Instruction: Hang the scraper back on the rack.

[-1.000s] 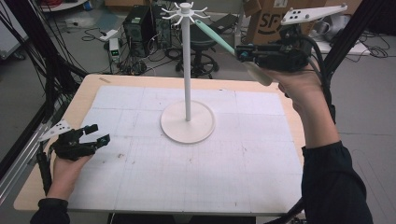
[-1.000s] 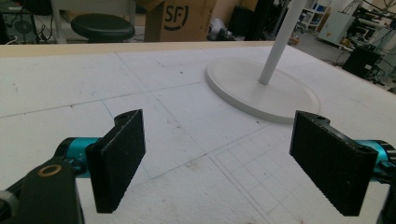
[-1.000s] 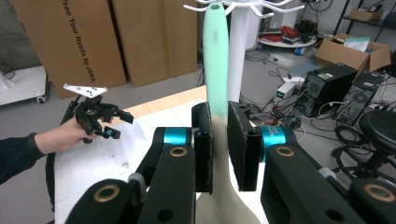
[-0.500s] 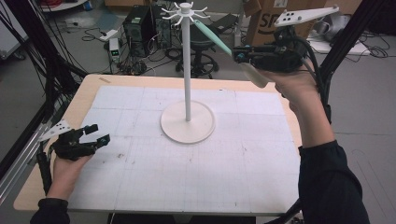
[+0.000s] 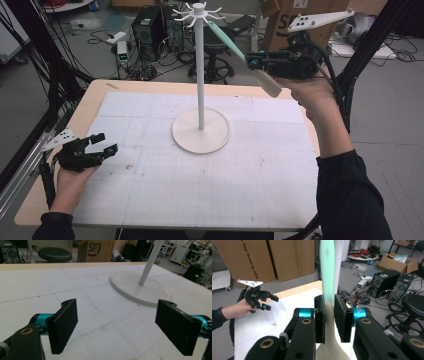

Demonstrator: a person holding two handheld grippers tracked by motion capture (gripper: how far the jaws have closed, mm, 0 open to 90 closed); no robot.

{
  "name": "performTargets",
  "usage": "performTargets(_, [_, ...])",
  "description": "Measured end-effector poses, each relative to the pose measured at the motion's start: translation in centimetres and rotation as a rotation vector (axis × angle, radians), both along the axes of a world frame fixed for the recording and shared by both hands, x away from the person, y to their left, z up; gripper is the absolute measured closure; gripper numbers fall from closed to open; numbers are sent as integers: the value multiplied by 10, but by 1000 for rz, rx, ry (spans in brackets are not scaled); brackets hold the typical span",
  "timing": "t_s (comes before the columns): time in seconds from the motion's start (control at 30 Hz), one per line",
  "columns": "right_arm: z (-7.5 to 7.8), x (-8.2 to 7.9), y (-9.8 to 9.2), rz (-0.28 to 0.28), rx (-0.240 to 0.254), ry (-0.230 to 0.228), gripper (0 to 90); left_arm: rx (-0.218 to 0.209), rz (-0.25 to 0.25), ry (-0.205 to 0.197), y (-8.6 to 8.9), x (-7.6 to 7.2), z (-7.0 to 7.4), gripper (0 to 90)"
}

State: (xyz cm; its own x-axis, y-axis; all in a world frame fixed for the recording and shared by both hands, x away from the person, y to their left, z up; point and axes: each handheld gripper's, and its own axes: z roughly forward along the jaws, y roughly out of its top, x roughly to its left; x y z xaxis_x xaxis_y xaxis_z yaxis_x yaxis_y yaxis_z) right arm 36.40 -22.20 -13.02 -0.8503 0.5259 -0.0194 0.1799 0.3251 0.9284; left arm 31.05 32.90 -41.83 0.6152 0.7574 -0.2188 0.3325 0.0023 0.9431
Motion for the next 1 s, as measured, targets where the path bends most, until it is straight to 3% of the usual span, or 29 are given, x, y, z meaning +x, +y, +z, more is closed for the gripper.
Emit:
performTargets(0.07, [-1, -2, -3, -1, 19, -21, 690, -1, 1, 0, 0, 0, 0, 188])
performTargets(0.17, [-1, -3, -4, -9, 20, -30, 658, 1, 0, 1, 0, 0, 0, 188])
performTargets(0.33, [-6, -6, -12, 1, 23, -37, 529, -12, 7, 4, 1, 0, 1, 188])
performTargets(0.43, [-22, -12, -21, 7, 26, -31, 440, -23, 14, 1, 2, 0, 1, 188])
performTargets(0.5, [-27, -15, -25, 13, 30, -37, 426, -28, 16, -2, 2, 0, 1, 188])
performTargets(0.6, [-45, -20, -34, 15, 45, -27, 367, -28, 24, -5, 3, 0, 2, 188])
performTargets(0.63, [-63, -25, -40, 22, 55, -17, 348, -31, 28, -7, 3, 0, 2, 188])
performTargets(0.67, [-72, -27, -44, 23, 59, -11, 330, -29, 30, -7, 4, 0, 1, 187])
performTargets(0.7, [-72, -27, -44, 23, 59, -11, 330, -26, 32, -4, 4, 0, 1, 187])
performTargets(0.77, [-90, -31, -50, 21, 68, -2, 304, -20, 31, -1, 5, 0, 1, 187])
performTargets(0.87, [-119, -36, -60, 1, 83, 17, 280, -14, 32, -2, 4, -1, 1, 185])
performTargets(0.9, [-139, -39, -66, -16, 95, 25, 259, -11, 29, -3, 4, -1, 1, 185])
performTargets(0.93, [-139, -39, -66, -16, 95, 25, 259, -11, 26, -2, 4, -1, 2, 185])
performTargets(1.0, [-159, -41, -71, -34, 102, 40, 243, -10, 26, -4, 3, -2, 2, 185])
